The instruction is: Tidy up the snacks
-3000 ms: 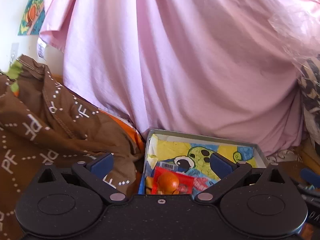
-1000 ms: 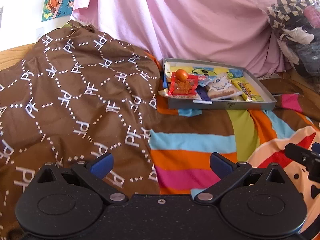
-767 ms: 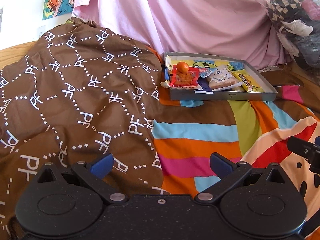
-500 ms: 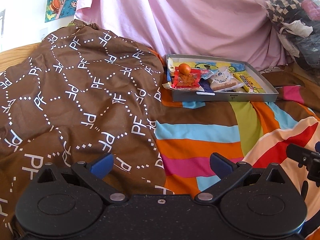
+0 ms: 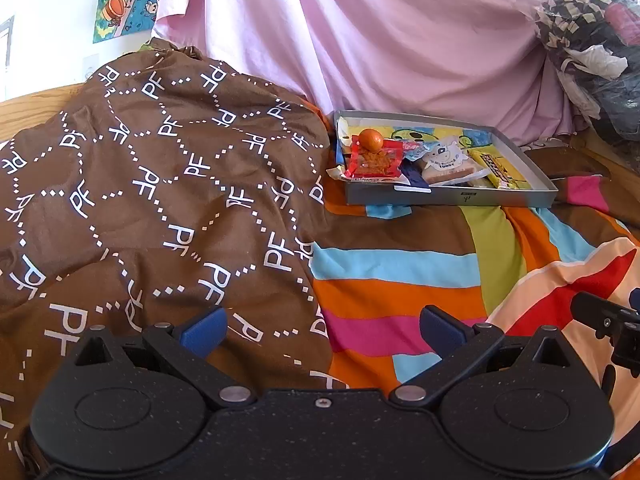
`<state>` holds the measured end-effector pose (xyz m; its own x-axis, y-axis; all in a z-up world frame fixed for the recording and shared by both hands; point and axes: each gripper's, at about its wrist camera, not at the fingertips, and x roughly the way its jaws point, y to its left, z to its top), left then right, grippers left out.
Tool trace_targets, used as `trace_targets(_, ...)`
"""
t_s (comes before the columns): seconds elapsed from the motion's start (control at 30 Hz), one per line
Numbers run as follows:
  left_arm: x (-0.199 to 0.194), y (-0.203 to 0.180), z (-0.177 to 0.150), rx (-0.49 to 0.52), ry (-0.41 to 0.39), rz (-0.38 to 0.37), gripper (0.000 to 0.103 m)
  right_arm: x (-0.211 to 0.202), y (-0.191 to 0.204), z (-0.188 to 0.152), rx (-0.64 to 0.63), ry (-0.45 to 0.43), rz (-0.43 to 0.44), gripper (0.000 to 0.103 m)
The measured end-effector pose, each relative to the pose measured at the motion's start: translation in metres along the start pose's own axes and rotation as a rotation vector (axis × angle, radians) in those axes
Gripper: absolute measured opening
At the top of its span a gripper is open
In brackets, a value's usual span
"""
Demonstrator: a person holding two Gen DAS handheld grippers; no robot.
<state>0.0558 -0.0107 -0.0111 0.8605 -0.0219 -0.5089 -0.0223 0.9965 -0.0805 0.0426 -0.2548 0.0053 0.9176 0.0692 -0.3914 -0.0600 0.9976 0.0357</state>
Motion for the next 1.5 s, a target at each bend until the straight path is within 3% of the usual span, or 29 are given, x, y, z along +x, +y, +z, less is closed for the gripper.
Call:
trace_targets(0.7, 0.0, -0.001, -0.001, 0.004, -0.001, 0.002, 0.102, -0.003, 0.0, -0.001, 0.011, -0.006, 0.003, 0.103)
trace_targets(0.83, -0.002, -0.004, 0.003, 0.001, 0.018, 0.041, 0.102, -0.003, 0.001, -0.001, 0.008, -0.006, 0.0, 0.103)
trace_targets(0.93, -0.006, -0.009, 0.005, 0.033, -0.01, 0.061, 0.101, -0.003, 0.002, -0.002, 0.001, -0.008, 0.0, 0.103)
trace_targets(1.07, -0.011, -0.013, 0.005, 0.052, -0.034, 0.032, 0.101, -0.003, 0.003, -0.003, -0.006, -0.008, 0.002, 0.103)
trace_targets(1.5, -0.011, -0.014, 0.005, 0.063, -0.042, 0.048, 0.101, -0.005, 0.005, -0.004, -0.028, -0.024, 0.007, 0.103)
